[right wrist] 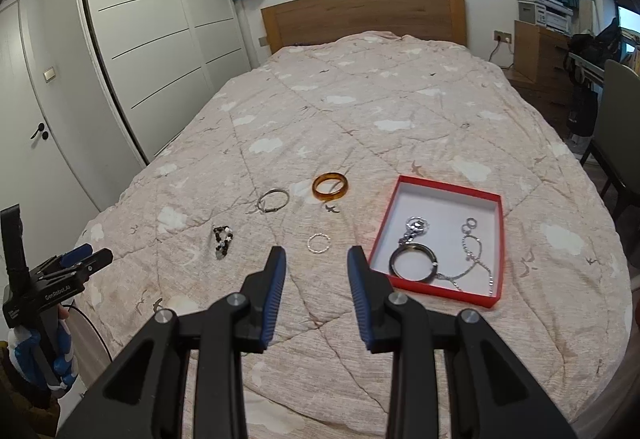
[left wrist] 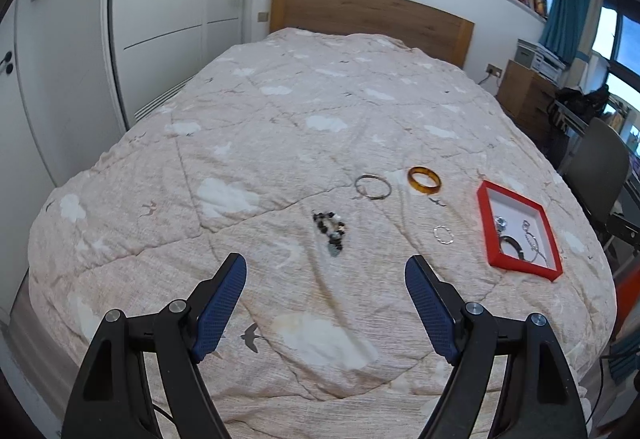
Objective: Organize jewelry
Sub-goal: 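Withdraw both tools from the box toward the amber and silver bangles, then grasp the amber bangle with the right tool while the left tool grasps the silver bangle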
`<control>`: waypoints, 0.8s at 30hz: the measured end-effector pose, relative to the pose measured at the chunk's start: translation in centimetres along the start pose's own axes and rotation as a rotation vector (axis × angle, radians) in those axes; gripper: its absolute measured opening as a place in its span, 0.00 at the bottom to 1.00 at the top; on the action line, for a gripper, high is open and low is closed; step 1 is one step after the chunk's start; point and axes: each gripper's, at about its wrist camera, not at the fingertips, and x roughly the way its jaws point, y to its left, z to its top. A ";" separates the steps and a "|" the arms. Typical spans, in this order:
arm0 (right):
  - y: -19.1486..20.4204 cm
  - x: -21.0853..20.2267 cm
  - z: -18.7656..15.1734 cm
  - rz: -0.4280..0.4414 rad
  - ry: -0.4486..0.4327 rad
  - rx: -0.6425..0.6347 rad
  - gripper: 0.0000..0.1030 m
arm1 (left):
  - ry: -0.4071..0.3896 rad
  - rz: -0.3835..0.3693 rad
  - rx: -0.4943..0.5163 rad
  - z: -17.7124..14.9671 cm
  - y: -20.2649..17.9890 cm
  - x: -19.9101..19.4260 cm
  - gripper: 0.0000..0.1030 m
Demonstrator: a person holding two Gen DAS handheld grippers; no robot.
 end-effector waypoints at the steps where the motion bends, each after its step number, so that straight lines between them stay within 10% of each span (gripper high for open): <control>1: 0.1 0.5 0.1 0.004 0.006 -0.003 0.30 | 0.008 0.006 -0.007 0.0 0.4 0.3 0.79; 24: -0.7 16.7 2.9 0.070 0.183 -0.003 0.30 | 0.178 0.003 0.000 4.5 -0.1 15.7 0.78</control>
